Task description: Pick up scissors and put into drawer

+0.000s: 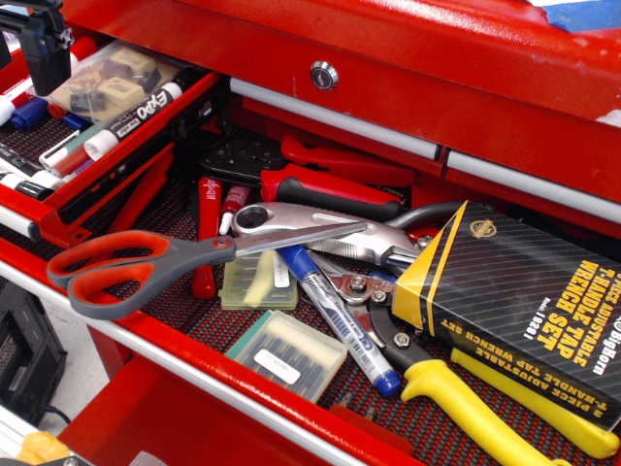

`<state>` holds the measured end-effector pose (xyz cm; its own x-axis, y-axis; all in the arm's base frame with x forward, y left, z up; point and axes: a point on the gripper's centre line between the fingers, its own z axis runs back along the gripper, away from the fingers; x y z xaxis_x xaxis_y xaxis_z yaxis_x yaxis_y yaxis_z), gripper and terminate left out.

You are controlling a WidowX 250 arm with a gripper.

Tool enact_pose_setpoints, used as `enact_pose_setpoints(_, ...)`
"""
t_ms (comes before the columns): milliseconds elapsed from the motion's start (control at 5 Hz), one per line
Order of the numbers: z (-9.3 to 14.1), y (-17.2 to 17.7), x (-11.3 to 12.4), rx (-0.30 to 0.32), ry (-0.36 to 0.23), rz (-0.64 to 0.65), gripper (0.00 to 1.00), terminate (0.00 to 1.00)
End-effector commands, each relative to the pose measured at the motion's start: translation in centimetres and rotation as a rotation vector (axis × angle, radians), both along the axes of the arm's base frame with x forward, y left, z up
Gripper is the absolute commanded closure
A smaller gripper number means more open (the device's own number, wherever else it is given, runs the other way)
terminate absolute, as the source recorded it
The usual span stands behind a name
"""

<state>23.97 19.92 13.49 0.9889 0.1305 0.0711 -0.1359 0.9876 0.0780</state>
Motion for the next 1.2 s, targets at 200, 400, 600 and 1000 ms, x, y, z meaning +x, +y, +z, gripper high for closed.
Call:
enact_pose_setpoints(200,2.3,-5.0,0.3,0.016,0.038,-0.153,0.00,0.00)
enact_pose_setpoints(400,3.3,-9.9,0.1,-0.013,-0.010,-0.362,0.00,0.00)
enact_pose_setpoints(600,2.2,-14.9,-0.5,-0.025,-0.014,-0.376,0.00,0.00)
enact_pose_setpoints(1000,-2.1,-17.7,-1.3,-0.028,-0.005,-0.573,0.00,0.00)
